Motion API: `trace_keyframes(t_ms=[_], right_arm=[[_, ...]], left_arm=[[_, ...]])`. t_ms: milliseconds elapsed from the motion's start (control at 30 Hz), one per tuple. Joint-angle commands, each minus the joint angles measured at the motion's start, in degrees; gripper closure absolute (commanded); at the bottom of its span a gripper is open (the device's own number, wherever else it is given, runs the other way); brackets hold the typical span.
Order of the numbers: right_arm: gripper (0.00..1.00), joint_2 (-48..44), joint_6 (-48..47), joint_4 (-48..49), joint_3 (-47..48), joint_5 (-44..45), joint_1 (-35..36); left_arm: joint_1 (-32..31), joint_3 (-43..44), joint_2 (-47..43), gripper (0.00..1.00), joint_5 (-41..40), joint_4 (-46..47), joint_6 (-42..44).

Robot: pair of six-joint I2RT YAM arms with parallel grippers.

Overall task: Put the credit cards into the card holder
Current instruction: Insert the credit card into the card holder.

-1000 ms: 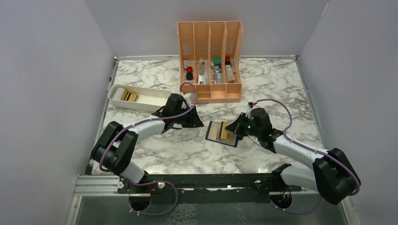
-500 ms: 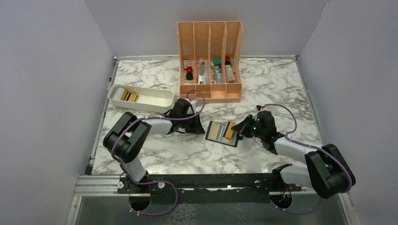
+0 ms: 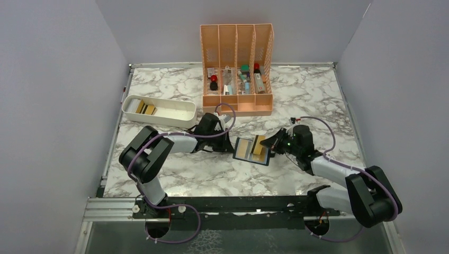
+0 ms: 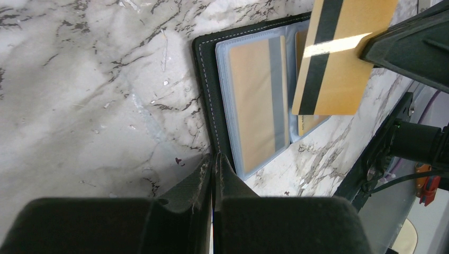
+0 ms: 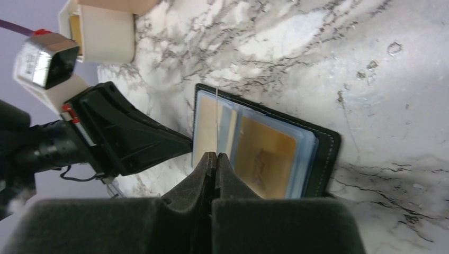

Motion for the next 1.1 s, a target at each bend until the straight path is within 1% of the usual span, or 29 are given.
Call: trace_keyframes(t_ms=[0, 667, 1067], right_arm=[[0.99, -3.98, -0.8, -1.84, -0.1, 0.25, -0.33], [0.99, 3.77, -2.03, 3.35, -0.6, 1.56, -0.32], [0.99, 7.13, -2.14, 7.21, -2.74, -1.07, -0.32]], left_arm=[[-0.96, -1.09, -0.18, 0.95, -0.72, -0.53, 0.01], [-1.63, -2.04, -0.36, 0.95, -1.82, -0.43, -0.2], [-1.94, -1.79, -0.37, 0.95, -2.05, -0.51, -0.07]])
